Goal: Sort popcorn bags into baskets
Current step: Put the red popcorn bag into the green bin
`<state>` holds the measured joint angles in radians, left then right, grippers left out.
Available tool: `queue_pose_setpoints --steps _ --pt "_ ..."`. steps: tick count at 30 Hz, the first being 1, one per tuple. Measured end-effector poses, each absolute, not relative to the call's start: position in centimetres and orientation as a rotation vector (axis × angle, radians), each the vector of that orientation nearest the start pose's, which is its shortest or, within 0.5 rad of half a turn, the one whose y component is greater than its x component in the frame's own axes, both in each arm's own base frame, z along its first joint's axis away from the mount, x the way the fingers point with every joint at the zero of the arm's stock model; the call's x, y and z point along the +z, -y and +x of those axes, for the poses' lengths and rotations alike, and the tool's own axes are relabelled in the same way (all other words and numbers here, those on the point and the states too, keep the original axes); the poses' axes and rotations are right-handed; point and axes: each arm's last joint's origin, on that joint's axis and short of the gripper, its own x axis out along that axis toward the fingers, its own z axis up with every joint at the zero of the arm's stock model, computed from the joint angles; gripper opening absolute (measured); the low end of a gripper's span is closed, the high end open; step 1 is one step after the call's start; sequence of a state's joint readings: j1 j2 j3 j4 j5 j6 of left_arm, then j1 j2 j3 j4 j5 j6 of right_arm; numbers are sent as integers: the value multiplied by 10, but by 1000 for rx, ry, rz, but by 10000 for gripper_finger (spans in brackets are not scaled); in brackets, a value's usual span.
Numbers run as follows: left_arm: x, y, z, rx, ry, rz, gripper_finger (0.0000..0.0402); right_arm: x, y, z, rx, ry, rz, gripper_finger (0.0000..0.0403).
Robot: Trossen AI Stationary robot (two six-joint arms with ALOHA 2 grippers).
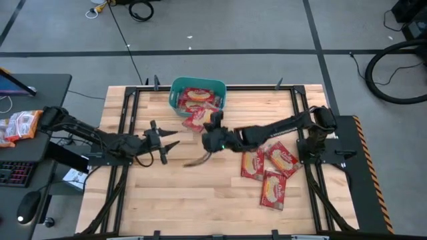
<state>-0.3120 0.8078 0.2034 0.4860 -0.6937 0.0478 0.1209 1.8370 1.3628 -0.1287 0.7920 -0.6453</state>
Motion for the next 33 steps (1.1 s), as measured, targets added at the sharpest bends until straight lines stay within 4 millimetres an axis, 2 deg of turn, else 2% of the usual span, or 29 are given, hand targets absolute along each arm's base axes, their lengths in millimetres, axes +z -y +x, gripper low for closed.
queue_pose_setpoints --steps 7,12,17,21,33 --pt "199 37 151 325 -98 72 194 274 21 418 -475 -741 -740 7" --pt "204 39 147 300 -66 75 194 282 46 435 -511 -806 -635 6" --pt "204 37 147 323 -69 93 194 273 64 461 -512 -873 -613 6" --pt "204 36 147 328 -70 96 194 266 83 474 -553 -931 -560 6" --pt "204 36 147 336 -72 119 194 232 133 490 -638 -1026 -442 9"
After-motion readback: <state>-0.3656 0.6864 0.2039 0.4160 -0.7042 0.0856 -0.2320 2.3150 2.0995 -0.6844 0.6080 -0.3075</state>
